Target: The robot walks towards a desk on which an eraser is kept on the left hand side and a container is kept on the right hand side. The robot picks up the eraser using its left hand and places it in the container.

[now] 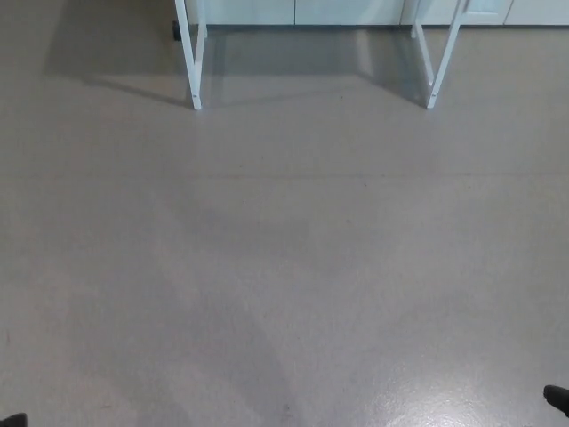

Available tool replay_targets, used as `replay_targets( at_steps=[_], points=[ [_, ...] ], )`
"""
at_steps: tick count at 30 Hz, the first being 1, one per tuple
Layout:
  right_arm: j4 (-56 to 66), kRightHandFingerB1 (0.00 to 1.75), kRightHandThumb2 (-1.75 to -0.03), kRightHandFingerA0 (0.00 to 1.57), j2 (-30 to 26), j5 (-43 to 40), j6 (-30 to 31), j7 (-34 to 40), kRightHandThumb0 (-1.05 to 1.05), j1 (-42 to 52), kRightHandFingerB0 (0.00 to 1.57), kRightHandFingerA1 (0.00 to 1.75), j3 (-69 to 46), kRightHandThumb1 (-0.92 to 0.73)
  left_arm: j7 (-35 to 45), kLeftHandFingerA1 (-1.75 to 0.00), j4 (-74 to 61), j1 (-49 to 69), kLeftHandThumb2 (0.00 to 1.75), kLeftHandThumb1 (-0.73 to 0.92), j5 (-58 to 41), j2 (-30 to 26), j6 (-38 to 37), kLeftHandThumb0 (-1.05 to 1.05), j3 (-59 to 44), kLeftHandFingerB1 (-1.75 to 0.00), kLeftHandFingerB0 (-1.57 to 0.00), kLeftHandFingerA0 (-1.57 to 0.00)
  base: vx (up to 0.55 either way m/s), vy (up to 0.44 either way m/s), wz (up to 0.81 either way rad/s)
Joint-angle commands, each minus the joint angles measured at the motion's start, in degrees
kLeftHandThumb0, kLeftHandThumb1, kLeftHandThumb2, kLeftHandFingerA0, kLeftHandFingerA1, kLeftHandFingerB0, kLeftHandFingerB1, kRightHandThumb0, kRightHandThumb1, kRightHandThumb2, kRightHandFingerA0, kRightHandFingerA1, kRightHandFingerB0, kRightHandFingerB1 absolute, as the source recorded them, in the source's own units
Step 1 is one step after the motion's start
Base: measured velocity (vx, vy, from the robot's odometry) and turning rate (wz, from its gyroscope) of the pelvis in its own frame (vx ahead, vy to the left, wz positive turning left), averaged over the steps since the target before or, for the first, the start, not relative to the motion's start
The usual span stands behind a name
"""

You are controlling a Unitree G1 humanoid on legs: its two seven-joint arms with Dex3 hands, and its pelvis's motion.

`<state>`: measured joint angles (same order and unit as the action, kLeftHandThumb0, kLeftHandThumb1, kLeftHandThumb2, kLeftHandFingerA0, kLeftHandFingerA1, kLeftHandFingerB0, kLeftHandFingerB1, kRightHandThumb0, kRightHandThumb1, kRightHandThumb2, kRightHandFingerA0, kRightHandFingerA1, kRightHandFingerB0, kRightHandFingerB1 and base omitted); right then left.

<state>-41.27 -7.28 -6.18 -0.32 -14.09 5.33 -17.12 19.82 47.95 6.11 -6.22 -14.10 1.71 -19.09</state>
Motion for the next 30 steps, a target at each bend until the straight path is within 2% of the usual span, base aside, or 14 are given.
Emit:
replay_targets(
  at_steps=[1, 5, 6, 7, 8, 11, 17, 18, 19, 20, 26, 27, 28, 30],
  points=[
    [0.86, 0.47, -0.61, 0.53, 0.04, -3.72, -3.24, -2.89, -0.26, 1.21, 0.34, 0.58, -1.30, -0.42, 5.14, -0.32, 0.16, 0.98, 0.65, 0.57, -3.51, -1.29, -3.60, -0.33, -1.10, -0.32, -0.18, -0.20, 0.00, 0.000, 0.00],
    [0.01, 0.42, -0.53, 0.48, -0.04, -4.63, -2.87, -4.37, -0.21, 1.23, 0.37, 0.52, -1.60, -0.46, 4.52, -0.33, 0.14, 1.51, 0.66, 0.58, -2.69, -1.30, -4.52, -0.34, -0.40, -0.32, -0.19, -0.21, 0.00, 0.000, 0.00],
    [0.02, 0.54, -0.80, 0.44, -0.11, -4.42, -2.90, -4.29, -0.16, 1.23, 0.24, 0.64, -1.42, -0.30, 4.77, -0.33, 0.14, 1.55, 0.66, 0.59, -2.58, -1.38, -4.76, -0.34, -0.20, -0.32, -0.18, -0.20, 0.00, 0.000, 0.00],
    [-0.48, 0.41, -0.53, 0.51, -0.16, -3.78, -3.57, -3.93, -0.22, 1.00, 0.34, 0.53, -0.95, -0.46, 4.94, -0.33, -0.09, 1.58, 0.65, 0.58, -2.79, -1.42, -4.71, -0.33, -0.25, -0.32, -0.18, -0.20, 0.00, 0.000, 0.00],
    [-0.55, 0.54, -0.80, 0.46, -0.19, -3.69, -3.78, -3.90, -0.17, 1.02, 0.24, 0.65, -0.82, -0.30, 4.89, -0.32, -0.05, 1.59, 0.65, 0.58, -2.68, -1.46, -4.86, -0.33, -0.13, -0.32, -0.18, -0.20, 0.00, 0.000, 0.00],
    [-0.57, 0.55, -0.81, 0.46, -0.21, -4.16, -4.09, -4.62, -0.17, 1.54, 0.24, 0.66, -0.67, -0.31, 5.16, -0.32, -0.09, 2.07, 0.64, 0.59, -3.17, -1.31, -4.78, -0.31, -0.32, -0.31, -0.18, -0.20, 0.00, 0.000, 0.00],
    [-0.28, 0.41, -0.54, 0.50, -0.21, -3.28, -3.97, -3.79, -0.21, 2.71, 0.35, 0.53, 0.19, -0.49, 5.62, -0.32, 1.39, 3.31, 0.64, 0.59, -3.04, -1.35, -6.90, -0.33, -0.26, -0.31, -0.17, -0.20, 0.01, -0.024, 0.03],
    [-0.53, 0.54, -0.81, 0.42, -0.33, -3.33, -4.00, -3.96, -0.16, 2.61, 0.24, 0.64, 0.28, -0.32, 5.83, -0.32, 1.68, 3.21, 0.64, 0.59, -3.08, -1.39, -7.04, -0.34, -0.23, -0.30, -0.17, -0.19, -0.09, -0.051, 0.02],
    [-1.15, 0.55, -0.82, 0.46, -0.26, -3.71, -4.02, -4.04, -0.15, 2.23, 0.25, 0.66, 0.18, -0.32, 6.32, -0.32, 1.90, 3.31, 0.64, 0.59, -3.00, -1.58, -7.54, -0.35, -0.03, -0.31, -0.16, -0.19, -0.02, -0.038, 0.15],
    [-1.82, 0.42, -0.54, 0.52, -0.39, -3.55, -4.41, -3.92, -0.21, 2.05, 0.36, 0.55, 0.33, -0.49, 6.40, -0.32, 2.17, 3.39, 0.64, 0.58, -2.90, -1.65, -8.01, -0.35, 0.09, -0.31, -0.16, -0.18, -0.03, -0.045, 0.28],
    [-1.37, 0.42, -0.54, 0.53, -0.37, -3.83, -4.86, -4.39, -0.21, 3.79, 0.35, 0.55, 0.68, -0.48, 6.81, -0.32, 4.26, 4.03, 0.64, 0.58, -2.97, -1.96, -9.65, -0.36, 0.12, -0.31, -0.16, -0.18, 0.06, 0.115, -0.05],
    [-1.10, 0.55, -0.81, 0.45, -0.21, -4.32, -4.59, -4.73, -0.15, 3.87, 0.25, 0.66, 0.51, -0.31, 6.82, -0.32, 4.35, 4.02, 0.64, 0.58, -3.08, -1.91, -9.77, -0.35, 0.03, -0.30, -0.16, -0.18, 0.09, 0.289, -0.01],
    [-1.18, 0.46, -0.60, 0.49, -0.15, -4.10, -4.63, -4.51, -0.26, 3.94, 0.34, 0.57, 0.70, -0.43, 6.79, -0.32, 4.39, 4.27, 0.64, 0.58, -3.07, -1.95, -9.96, -0.34, 0.00, -0.30, -0.16, -0.18, 0.10, 0.303, -0.34],
    [-1.20, 0.46, -0.61, 0.48, -0.14, -3.50, -4.93, -4.06, -0.26, 4.25, 0.36, 0.57, 1.16, -0.44, 6.62, -0.32, 4.05, 4.72, 0.64, 0.58, -2.81, -2.10, -10.13, -0.33, 0.21, -0.31, -0.17, -0.19, 0.26, 0.484, -0.08]
  ],
)
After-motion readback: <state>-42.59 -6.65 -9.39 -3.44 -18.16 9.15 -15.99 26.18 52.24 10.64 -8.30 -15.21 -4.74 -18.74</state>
